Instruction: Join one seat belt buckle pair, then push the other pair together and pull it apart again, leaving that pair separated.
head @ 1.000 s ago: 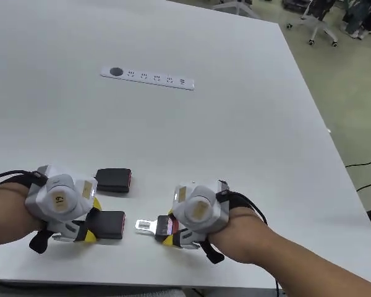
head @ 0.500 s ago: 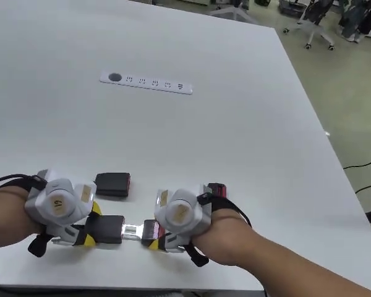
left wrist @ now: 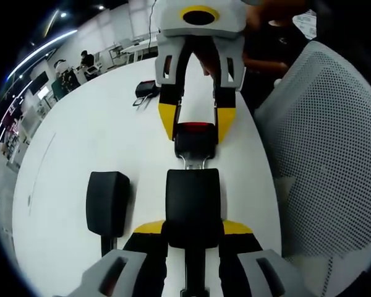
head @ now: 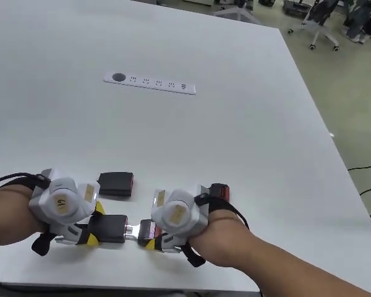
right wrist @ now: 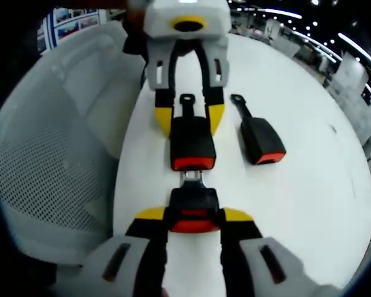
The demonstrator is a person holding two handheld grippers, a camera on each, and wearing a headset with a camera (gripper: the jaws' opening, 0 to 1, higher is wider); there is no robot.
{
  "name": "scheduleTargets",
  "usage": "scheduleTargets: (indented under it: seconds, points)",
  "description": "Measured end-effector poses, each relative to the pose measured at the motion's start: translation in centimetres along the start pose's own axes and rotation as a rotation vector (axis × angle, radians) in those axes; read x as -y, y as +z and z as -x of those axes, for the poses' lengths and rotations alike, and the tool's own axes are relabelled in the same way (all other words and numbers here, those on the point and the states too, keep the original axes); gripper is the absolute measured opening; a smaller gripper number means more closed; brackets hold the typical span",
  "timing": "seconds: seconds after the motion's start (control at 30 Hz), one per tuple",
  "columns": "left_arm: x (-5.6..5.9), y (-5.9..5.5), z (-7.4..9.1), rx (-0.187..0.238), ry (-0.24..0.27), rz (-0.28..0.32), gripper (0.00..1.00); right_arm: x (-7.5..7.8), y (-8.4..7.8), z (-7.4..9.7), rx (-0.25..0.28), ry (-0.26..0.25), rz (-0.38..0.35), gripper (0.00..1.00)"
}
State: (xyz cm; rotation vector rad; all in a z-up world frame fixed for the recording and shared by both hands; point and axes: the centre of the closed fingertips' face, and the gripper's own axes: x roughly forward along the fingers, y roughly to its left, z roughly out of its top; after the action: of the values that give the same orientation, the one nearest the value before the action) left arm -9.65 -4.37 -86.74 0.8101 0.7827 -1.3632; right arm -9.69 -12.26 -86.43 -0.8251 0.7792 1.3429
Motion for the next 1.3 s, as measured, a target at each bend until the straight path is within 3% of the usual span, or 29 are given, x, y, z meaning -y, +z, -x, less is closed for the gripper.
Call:
scheduleTargets:
  seconds: [0.6,1.1,1.13,1.3]
  points:
    - [0.0,-0.3,-0.3,-0.008,-0.031,-0.011,0.32,0.1,0.6,0.0,0.011,0.014,0.022,0.29]
    - [0.4,0.6,0.3,-0.006,-0.034,0.006,0.32,0.1,1.8,-0.9,0.030,0.025,0.024,0.28]
    - [0.5,0.7,0.3,-0.003,-0.035,0.011,0.32,0.2,1.8,-0.7,0.014,0.018,0.020,0.28]
    - [0.1,0.2,0.0,0.003,-0.034,0.009,0.32,0.1,2.0,-0.8,0.013,0.029,0.047,0.28]
